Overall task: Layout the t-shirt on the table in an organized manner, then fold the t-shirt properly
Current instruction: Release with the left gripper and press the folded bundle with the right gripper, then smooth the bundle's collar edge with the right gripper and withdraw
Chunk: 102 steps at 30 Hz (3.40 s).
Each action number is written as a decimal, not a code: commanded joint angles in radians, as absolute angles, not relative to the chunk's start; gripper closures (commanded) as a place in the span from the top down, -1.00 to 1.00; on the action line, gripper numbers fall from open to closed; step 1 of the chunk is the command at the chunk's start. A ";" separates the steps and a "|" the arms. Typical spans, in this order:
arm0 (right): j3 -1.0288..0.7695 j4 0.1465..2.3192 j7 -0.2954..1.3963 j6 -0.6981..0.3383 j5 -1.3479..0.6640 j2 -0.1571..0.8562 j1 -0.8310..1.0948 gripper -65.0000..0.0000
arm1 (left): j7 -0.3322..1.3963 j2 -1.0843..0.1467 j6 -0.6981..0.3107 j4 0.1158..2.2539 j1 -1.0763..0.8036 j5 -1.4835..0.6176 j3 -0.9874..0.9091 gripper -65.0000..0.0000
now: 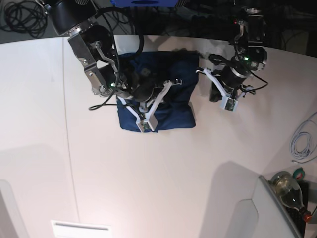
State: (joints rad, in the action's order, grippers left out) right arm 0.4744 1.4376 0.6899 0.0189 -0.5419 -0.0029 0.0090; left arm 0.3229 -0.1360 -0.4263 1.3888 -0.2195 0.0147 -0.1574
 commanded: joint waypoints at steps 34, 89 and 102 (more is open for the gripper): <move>0.587 1.649 0.622 0.450 -0.458 0.174 0.010 -1.00 | 0.297 -0.278 -0.435 1.406 -0.375 -0.007 -0.659 -1.00; 0.588 1.604 0.671 0.309 -0.473 0.179 0.039 -1.00 | 0.298 -0.275 -0.435 1.399 -0.369 -0.007 -0.651 -1.00; 0.924 1.607 0.690 0.308 -0.472 0.108 -0.005 -1.00 | 0.300 -0.274 -0.435 1.408 -0.367 -0.005 -0.650 -1.00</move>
State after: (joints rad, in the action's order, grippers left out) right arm 0.9306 1.5894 0.7040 0.3153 -0.4671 0.1173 0.0063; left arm 0.3180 -0.2554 -0.4427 1.3876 -0.3683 -0.0002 -0.6445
